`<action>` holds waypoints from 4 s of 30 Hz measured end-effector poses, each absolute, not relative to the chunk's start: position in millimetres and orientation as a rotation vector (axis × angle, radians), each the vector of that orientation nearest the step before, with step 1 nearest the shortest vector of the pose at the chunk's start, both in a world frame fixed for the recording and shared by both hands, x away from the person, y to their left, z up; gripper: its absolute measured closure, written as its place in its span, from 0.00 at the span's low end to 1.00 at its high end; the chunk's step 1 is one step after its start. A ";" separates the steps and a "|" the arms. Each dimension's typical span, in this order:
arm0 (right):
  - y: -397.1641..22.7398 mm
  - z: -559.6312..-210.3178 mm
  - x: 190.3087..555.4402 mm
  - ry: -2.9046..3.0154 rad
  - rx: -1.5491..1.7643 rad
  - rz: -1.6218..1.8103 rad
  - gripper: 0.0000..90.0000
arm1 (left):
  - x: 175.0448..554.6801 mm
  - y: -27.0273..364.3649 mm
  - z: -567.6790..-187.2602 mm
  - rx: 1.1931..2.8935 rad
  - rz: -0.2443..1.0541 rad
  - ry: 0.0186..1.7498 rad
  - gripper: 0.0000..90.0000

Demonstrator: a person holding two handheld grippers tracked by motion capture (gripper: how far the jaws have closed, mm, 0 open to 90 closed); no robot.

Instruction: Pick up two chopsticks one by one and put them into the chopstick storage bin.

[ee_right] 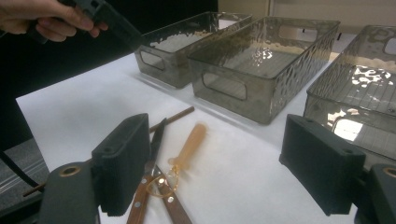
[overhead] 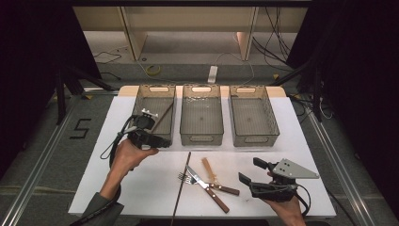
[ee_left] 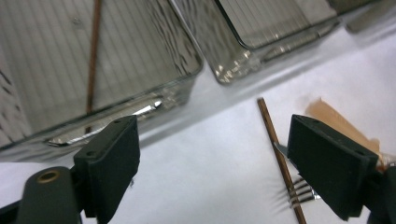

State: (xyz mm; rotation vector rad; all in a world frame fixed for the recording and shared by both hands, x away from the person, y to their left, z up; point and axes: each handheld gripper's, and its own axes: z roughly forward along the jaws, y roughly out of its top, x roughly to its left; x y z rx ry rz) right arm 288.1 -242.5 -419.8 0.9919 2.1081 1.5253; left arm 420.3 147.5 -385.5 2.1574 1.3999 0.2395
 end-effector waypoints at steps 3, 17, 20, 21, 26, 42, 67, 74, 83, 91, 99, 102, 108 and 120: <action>-242.4 -420.5 288.8 2.110 0.994 1.518 0.27 | 416.3 141.1 -388.4 2.173 0.248 1.393 0.18; -241.7 -420.6 288.6 2.123 0.998 1.500 0.27 | 380.4 116.7 -412.9 2.367 0.187 1.319 0.18; -241.7 -421.2 289.1 2.128 0.998 1.496 0.27 | 374.8 112.8 -417.3 2.389 0.178 1.312 0.18; -241.7 -421.4 289.3 2.129 1.000 1.499 0.27 | 372.7 111.7 -419.4 2.400 0.173 1.310 0.18; -241.3 -422.0 289.5 2.132 1.001 1.495 0.27 | 361.8 106.8 -430.6 2.437 0.152 1.306 0.18; -240.2 -422.3 289.6 2.139 0.996 1.486 0.27 | 351.8 89.1 -451.8 2.531 0.063 1.291 0.20; -238.2 -423.0 289.5 2.154 0.992 1.479 0.27 | 347.9 77.2 -462.8 2.635 0.070 1.224 0.46; -237.5 -423.2 289.5 2.156 0.989 1.480 0.28 | 349.1 81.1 -462.3 2.629 0.096 1.230 0.57; -237.4 -423.3 289.6 2.158 0.988 1.477 0.28 | 351.7 87.2 -461.4 2.637 0.114 1.228 0.74; -237.2 -423.4 289.5 2.159 0.987 1.473 0.28 | 352.8 89.5 -461.6 2.639 0.116 1.231 0.84; -236.9 -423.4 289.4 2.161 0.987 1.471 0.28 | 354.9 93.3 -461.6 2.631 0.093 1.238 0.93; -236.8 -423.4 289.3 2.162 0.985 1.471 0.28 | 355.0 93.8 -461.8 2.622 0.090 1.242 0.94; -236.6 -423.4 289.3 2.163 0.983 1.472 0.28 | 355.4 95.0 -461.8 2.623 0.085 1.224 0.94; -236.7 -423.2 289.3 2.164 0.982 1.475 0.28 | 359.9 105.2 -458.9 2.603 0.063 1.212 0.94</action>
